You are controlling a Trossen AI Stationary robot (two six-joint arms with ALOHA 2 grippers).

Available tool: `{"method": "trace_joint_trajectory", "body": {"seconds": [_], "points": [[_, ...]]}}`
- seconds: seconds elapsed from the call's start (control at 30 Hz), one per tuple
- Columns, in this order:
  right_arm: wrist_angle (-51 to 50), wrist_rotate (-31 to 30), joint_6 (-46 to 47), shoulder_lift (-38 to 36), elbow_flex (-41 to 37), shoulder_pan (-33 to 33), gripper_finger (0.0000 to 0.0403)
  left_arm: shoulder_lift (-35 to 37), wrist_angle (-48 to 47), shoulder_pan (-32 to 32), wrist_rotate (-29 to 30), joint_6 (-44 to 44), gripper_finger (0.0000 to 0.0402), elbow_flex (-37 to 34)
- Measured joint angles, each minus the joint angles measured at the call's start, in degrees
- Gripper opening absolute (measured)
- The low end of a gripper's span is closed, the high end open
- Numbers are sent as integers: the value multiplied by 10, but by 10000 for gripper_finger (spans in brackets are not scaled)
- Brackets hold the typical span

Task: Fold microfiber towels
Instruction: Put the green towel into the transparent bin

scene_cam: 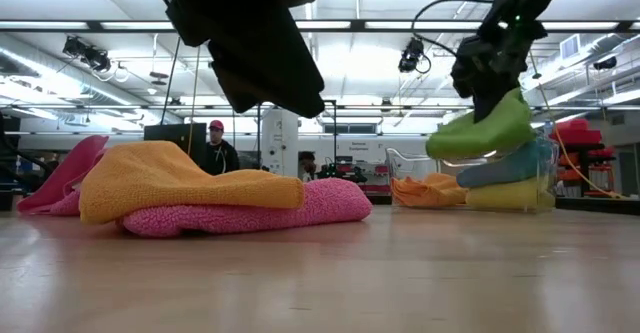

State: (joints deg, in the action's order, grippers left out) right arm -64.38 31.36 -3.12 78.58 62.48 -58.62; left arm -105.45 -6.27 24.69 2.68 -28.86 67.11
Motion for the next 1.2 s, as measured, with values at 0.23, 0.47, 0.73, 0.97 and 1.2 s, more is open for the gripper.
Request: {"method": "trace_joint_trajectory", "body": {"seconds": [0.23, 0.47, 0.73, 0.97, 1.2], "points": [[1, -121, -23, 27, 0, 20, 10, 0, -1, -2, 0, 2, 85, 0], [1, -238, -46, 44, -1, 72, 55, 0, -1, -2, 0, -1, 78, 0], [-14, -267, -46, 58, -29, 114, 84, 12, -3, -1, 0, -5, 78, 0], [-34, -269, -29, 45, 3, 105, 160, 24, -14, -5, -2, 11, 71, 0], [-90, -301, -23, 40, 80, 100, 203, 25, -16, -5, -6, 16, 75, 0]]}}
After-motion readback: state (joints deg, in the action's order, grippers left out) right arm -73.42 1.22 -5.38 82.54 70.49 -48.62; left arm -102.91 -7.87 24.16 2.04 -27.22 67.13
